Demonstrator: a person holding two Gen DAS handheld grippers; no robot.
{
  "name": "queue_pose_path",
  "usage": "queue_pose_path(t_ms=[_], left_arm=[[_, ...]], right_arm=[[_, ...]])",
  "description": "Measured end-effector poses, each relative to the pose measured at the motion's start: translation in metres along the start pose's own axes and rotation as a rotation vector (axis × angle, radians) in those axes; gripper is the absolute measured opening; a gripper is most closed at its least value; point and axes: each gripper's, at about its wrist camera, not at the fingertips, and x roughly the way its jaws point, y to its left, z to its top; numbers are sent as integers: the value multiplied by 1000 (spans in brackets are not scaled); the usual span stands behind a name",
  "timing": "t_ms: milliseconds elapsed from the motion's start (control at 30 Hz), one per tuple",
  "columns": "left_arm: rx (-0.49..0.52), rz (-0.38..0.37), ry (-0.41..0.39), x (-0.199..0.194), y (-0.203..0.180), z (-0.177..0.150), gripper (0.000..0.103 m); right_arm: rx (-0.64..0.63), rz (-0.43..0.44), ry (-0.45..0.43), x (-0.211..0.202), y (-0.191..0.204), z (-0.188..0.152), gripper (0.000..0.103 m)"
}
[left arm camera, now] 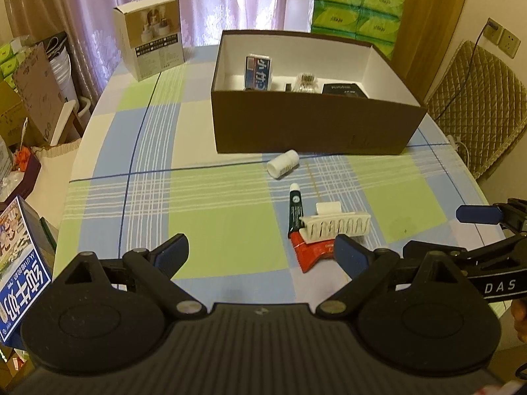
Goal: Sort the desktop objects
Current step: 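Withdraw both tools from the box back toward the remaining items, then grasp the white holder with the right tool while the left tool grasps the red wrapper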
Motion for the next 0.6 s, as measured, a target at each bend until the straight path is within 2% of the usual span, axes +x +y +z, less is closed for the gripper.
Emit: queue_pose_path(t_ms=[600], left_arm=[[-32,32,94,39,23,-8,93]], right_arm=[[54,19,59,44,3,-4,101]])
